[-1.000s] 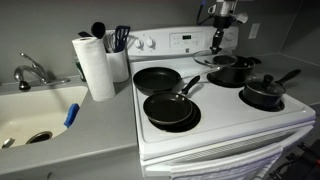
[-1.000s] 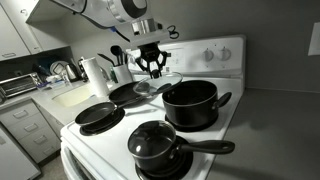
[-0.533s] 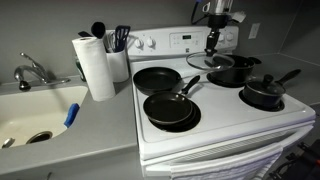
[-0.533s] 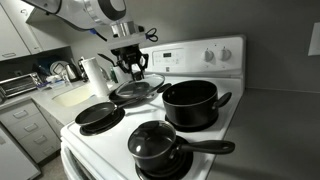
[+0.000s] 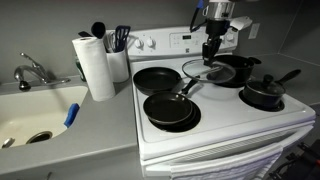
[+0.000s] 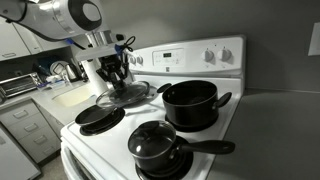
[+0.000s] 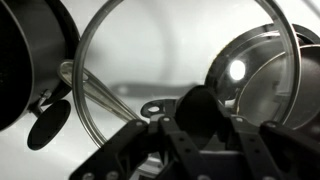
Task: Uncover the pot and put it on the stove
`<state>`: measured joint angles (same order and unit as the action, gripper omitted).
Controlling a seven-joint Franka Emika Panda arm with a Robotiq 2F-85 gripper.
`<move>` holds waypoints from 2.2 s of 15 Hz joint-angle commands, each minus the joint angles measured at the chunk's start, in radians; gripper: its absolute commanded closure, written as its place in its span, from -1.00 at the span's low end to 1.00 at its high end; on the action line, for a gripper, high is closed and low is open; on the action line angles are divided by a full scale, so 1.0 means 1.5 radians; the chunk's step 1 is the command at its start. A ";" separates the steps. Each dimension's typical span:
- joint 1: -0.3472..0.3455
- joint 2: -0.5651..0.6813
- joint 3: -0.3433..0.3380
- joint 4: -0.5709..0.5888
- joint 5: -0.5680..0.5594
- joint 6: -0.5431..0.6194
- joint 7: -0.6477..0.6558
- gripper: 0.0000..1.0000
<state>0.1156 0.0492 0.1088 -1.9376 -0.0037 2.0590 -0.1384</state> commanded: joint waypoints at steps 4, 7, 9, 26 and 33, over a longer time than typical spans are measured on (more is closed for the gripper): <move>0.013 -0.083 0.010 -0.162 -0.018 0.122 0.170 0.72; 0.013 -0.095 0.012 -0.211 -0.016 0.155 0.222 0.72; 0.011 -0.100 0.012 -0.236 -0.016 0.171 0.246 0.72; -0.001 -0.073 -0.005 -0.337 0.051 0.333 0.260 0.72; 0.006 -0.073 0.001 -0.361 0.096 0.346 0.257 0.72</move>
<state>0.1219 -0.0451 0.1009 -2.4549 0.0974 2.5511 0.2662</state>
